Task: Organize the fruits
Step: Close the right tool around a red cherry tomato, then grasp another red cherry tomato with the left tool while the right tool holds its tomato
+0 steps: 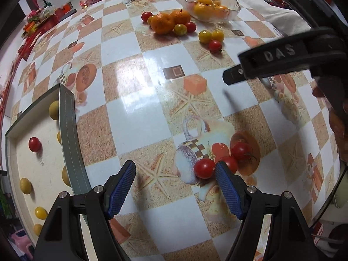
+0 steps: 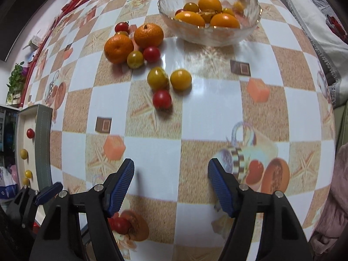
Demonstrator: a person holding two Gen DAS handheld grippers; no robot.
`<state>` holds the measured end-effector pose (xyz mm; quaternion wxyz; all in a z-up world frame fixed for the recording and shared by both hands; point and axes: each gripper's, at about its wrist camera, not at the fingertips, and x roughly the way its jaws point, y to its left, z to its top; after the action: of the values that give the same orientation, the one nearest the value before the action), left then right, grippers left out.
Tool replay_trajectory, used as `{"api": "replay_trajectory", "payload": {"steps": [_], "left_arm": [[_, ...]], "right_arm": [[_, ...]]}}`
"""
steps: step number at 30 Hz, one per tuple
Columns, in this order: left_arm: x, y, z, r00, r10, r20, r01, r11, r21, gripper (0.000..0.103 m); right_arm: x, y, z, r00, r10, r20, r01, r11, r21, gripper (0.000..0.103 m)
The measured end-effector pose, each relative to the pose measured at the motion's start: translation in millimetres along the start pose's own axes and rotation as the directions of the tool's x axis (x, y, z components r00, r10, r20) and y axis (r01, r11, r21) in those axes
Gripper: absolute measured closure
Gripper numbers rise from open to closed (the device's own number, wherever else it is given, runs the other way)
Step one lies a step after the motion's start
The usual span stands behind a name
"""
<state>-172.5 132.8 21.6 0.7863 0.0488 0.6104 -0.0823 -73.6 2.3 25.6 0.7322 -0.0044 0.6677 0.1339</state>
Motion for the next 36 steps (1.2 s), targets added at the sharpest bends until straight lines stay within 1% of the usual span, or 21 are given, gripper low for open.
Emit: {"api": "replay_trajectory", "payload": {"steps": [3,6,8,11,14,15,16,19,24,29,33,36], "left_arm": [[0.6,-1.0,-3.6,1.0,0.005,0.002,-0.005,1.0,-0.007,0.026],[0.0,-0.8,-6.0,1.0,0.001,0.006,-0.001,0.999,-0.035,0.026],[-0.1,-0.3,-5.4,1.0,0.0,0.01,0.0,0.999,-0.052,0.026],[0.1,-0.1,-1.9,1.0,0.006,0.015,-0.005,0.998,-0.067,0.026],[0.9,1.5,-1.1,1.0,0.007,0.009,-0.006,0.997,-0.07,0.026],[0.8,1.5,-2.0,1.0,0.007,0.007,-0.006,0.998,-0.069,0.026],[0.9,1.5,-3.1,1.0,0.007,0.004,-0.007,0.998,-0.066,0.026],[1.0,0.6,-5.0,1.0,0.006,-0.001,-0.006,0.998,-0.058,0.026],[1.3,-0.8,-11.7,1.0,0.004,-0.014,-0.005,0.999,-0.034,0.026],[-0.1,-2.6,-28.4,0.999,0.006,-0.044,-0.006,1.0,-0.019,0.026],[-0.9,-6.1,-39.1,0.999,0.009,-0.048,-0.008,1.0,0.021,0.026],[3.6,-11.8,-40.1,0.999,0.018,-0.051,-0.016,0.999,0.046,0.026]], "right_arm": [[5.5,5.7,15.6,1.0,-0.007,0.017,0.007,1.0,-0.006,0.029],[8.0,10.2,25.9,0.999,-0.021,0.039,0.022,0.999,-0.025,0.029],[10.3,15.7,34.3,0.998,-0.034,0.055,0.036,0.999,-0.034,0.031],[12.4,23.2,41.8,0.996,-0.058,0.072,0.062,0.997,-0.049,0.037],[18.8,35.6,58.4,0.993,-0.075,0.087,0.081,0.994,-0.074,0.054],[20.4,38.6,63.3,0.993,-0.077,0.092,0.085,0.993,-0.078,0.067],[20.8,38.4,65.0,0.992,-0.08,0.093,0.087,0.993,-0.082,0.083],[23.6,41.3,73.5,0.994,-0.061,0.086,0.068,0.995,-0.074,0.083],[16.7,30.3,57.6,0.997,-0.032,0.073,0.037,0.997,-0.061,0.083],[10.9,22.0,43.6,0.998,-0.015,0.067,0.019,0.998,-0.057,0.083],[11.7,22.2,43.9,0.998,-0.005,0.065,0.008,0.999,-0.051,0.083],[11.7,21.4,42.7,0.998,-0.004,0.066,0.007,0.999,-0.051,0.083]]}}
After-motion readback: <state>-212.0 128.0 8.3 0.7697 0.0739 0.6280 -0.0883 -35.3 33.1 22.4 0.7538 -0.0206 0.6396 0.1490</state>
